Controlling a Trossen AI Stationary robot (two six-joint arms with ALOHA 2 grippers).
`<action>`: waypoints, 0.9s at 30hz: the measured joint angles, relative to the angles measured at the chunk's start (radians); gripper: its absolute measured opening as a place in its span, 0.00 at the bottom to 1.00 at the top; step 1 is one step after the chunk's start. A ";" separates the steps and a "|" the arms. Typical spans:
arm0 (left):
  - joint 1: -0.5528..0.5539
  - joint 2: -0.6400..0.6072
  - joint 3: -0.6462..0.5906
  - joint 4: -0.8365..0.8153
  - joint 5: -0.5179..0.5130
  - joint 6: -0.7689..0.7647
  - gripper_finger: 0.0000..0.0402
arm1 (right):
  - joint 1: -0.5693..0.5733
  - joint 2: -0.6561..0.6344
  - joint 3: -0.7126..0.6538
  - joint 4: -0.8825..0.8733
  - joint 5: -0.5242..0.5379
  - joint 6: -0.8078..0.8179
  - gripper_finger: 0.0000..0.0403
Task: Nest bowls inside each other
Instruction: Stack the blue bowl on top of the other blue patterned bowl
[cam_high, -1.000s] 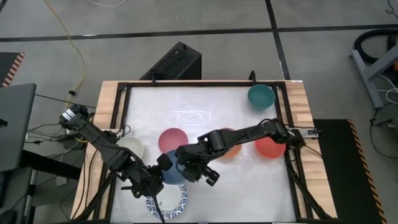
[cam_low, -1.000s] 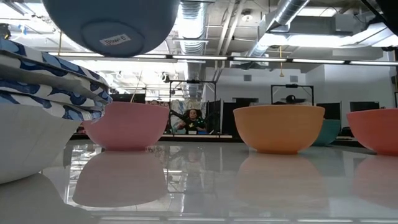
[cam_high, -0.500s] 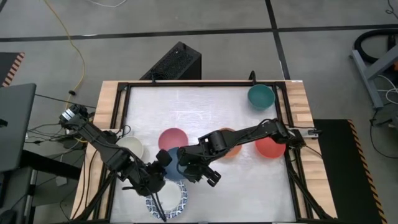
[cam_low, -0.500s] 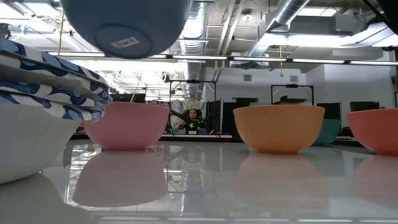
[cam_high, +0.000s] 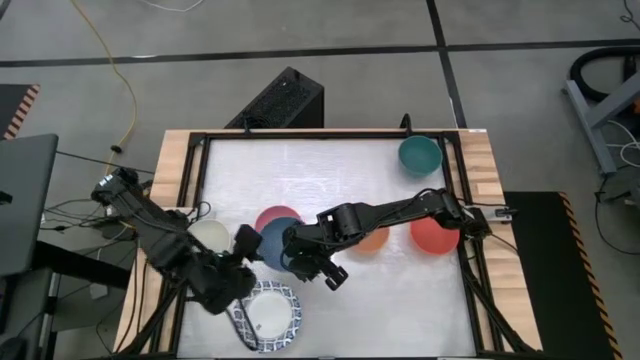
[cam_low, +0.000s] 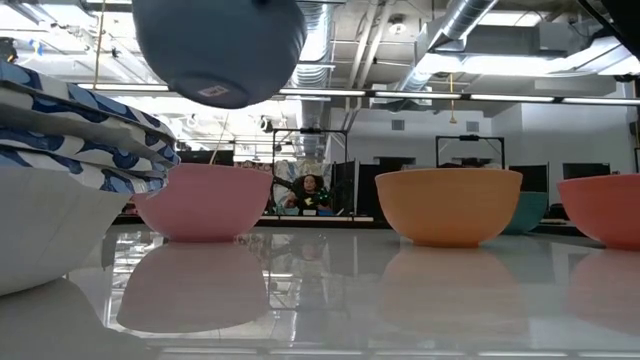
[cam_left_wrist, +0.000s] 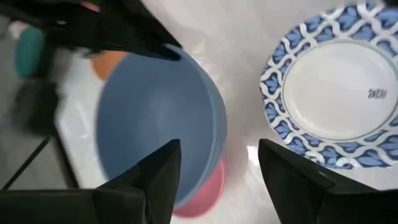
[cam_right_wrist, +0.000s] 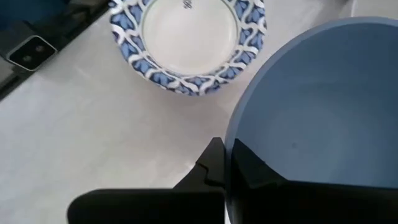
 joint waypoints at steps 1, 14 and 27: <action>-0.012 0.000 0.022 -0.037 -0.019 -0.028 0.52 | 0.000 0.000 0.000 0.003 0.000 -0.003 0.02; -0.258 -0.186 0.051 -0.150 -0.262 -0.324 0.52 | 0.092 0.000 0.000 0.130 -0.013 -0.118 0.02; -0.428 -0.297 0.051 -0.160 -0.455 -0.433 0.52 | 0.098 0.100 0.000 0.266 -0.162 -0.183 0.02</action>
